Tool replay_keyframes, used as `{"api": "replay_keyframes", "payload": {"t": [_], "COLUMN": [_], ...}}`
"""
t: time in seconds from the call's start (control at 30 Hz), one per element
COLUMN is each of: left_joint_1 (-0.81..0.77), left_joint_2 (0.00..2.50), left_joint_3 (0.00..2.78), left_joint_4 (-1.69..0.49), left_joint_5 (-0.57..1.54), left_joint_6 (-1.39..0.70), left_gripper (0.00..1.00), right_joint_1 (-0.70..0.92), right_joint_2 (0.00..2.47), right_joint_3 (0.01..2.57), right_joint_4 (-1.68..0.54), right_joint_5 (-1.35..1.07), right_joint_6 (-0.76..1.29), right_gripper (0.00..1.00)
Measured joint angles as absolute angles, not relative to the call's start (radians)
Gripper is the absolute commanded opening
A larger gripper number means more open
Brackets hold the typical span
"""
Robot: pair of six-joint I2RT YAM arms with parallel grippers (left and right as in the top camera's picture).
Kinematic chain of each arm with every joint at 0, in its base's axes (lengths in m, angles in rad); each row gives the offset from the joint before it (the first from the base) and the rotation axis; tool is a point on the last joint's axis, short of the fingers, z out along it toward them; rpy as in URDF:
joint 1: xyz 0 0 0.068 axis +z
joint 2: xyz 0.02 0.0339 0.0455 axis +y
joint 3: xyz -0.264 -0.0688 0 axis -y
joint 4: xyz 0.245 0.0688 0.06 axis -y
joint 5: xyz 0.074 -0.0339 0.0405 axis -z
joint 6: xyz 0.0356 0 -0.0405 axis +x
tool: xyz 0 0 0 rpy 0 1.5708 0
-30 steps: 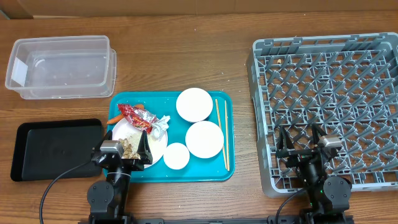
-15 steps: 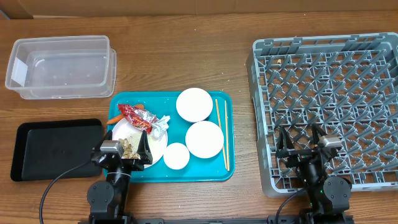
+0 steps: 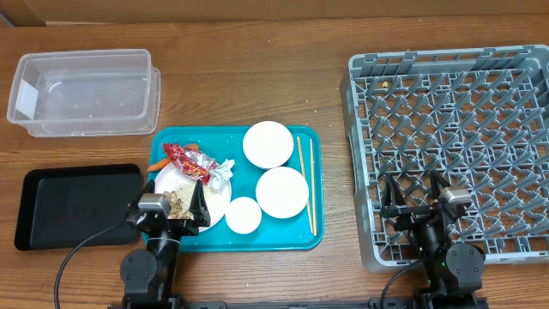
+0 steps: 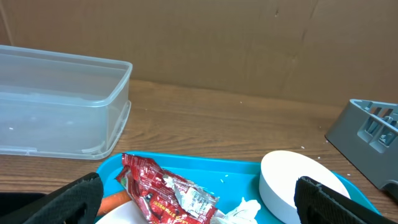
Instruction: Sort waste into correct bins and load items into the dishwasher
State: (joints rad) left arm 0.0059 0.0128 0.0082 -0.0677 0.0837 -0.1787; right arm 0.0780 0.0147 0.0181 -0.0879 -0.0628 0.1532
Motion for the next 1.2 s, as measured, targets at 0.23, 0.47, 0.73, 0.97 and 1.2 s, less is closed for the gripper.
{"api": "replay_keyframes", "payload": {"t": [0.23, 0.47, 0.73, 0.97, 1.2], "left_joint_1": [0.006, 0.006, 0.006, 0.006, 0.006], "left_joint_2": [0.013, 0.013, 0.013, 0.018, 0.181], "left_joint_3": [0.008, 0.008, 0.009, 0.097, 0.344], "left_joint_4": [-0.068, -0.068, -0.072, -0.202, -0.448], "left_joint_5": [0.084, 0.083, 0.082, 0.081, 0.079], "left_joint_6": [-0.179, -0.178, -0.192, -0.212, -0.215], "left_gripper": [1.00, 1.00, 1.00, 1.00, 1.00], "right_joint_1": [0.078, 0.078, 0.078, 0.078, 0.078], "right_joint_2": [0.015, 0.015, 0.015, 0.054, 0.226], "right_joint_3": [0.018, 0.018, 0.019, 0.131, 0.402], "right_joint_4": [-0.088, -0.089, -0.091, -0.286, -0.493], "right_joint_5": [-0.062, -0.059, -0.067, -0.059, -0.058], "right_joint_6": [0.153, 0.153, 0.198, 0.210, 0.213], "right_gripper": [1.00, 1.00, 1.00, 1.00, 1.00]}}
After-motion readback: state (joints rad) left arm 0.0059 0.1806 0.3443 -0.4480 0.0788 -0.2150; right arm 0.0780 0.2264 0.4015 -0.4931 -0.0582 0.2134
